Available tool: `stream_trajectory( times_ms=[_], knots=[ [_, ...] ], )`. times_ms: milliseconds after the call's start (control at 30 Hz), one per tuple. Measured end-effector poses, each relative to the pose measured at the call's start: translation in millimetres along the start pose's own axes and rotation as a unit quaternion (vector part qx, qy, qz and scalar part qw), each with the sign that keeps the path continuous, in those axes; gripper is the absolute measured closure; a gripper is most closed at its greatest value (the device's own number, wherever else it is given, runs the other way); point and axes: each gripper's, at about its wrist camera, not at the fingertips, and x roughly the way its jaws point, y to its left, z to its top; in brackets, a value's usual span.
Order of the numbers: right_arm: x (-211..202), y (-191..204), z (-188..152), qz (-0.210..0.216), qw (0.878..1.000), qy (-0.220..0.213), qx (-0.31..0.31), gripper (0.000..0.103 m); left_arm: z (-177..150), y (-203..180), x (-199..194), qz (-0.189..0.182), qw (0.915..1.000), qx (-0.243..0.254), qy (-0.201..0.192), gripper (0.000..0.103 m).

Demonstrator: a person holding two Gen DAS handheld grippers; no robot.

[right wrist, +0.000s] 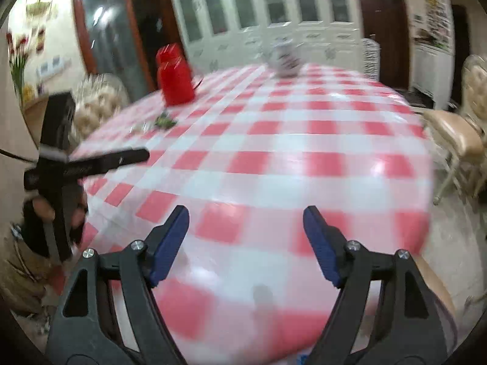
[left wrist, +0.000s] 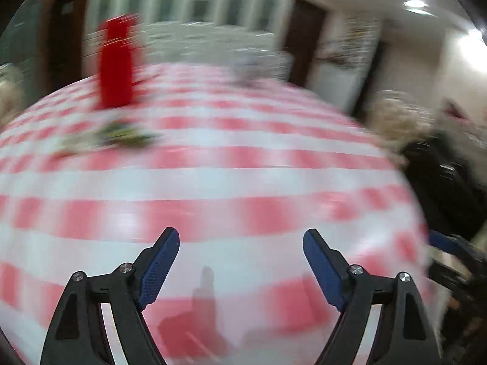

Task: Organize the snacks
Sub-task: 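Swing both tools back over the table toward the remaining snacks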

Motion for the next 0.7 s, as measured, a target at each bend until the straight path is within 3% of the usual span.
stream_trajectory(
  times_ms=[133,200,267,367,433,600,700],
  knots=[
    [68.5,44.4,27.2,0.044,0.998,0.043,-0.008,0.022,15.1,97.7,11.0,0.082,0.9919,-0.097,0.011,0.019],
    [111.4,61.2,39.4,0.045,0.996,0.078,-0.001,0.022,26.3,140.6,15.6,0.129,0.9821,-0.137,-0.001,0.019],
    [154.1,79.2,49.7,0.035,0.994,0.098,-0.015,0.022,35.6,175.8,17.5,0.148,0.9715,-0.184,-0.024,0.019],
    [198.3,101.5,67.9,0.033,0.992,0.114,-0.036,0.022,48.5,219.3,20.1,0.143,0.9526,-0.261,-0.062,0.019],
    [222.5,118.4,87.5,0.039,0.992,0.109,-0.055,0.022,47.6,241.2,21.6,0.138,0.9444,-0.287,-0.08,0.019],
    [301.9,155.9,134.7,0.042,0.984,0.126,-0.115,0.022,38.2,262.3,40.6,0.136,0.9445,-0.295,-0.05,0.019],
    [341.8,165.2,157.1,0.041,0.982,0.139,-0.121,0.021,38.6,266.3,42.6,0.129,0.9412,-0.307,-0.058,0.019]
  ],
)
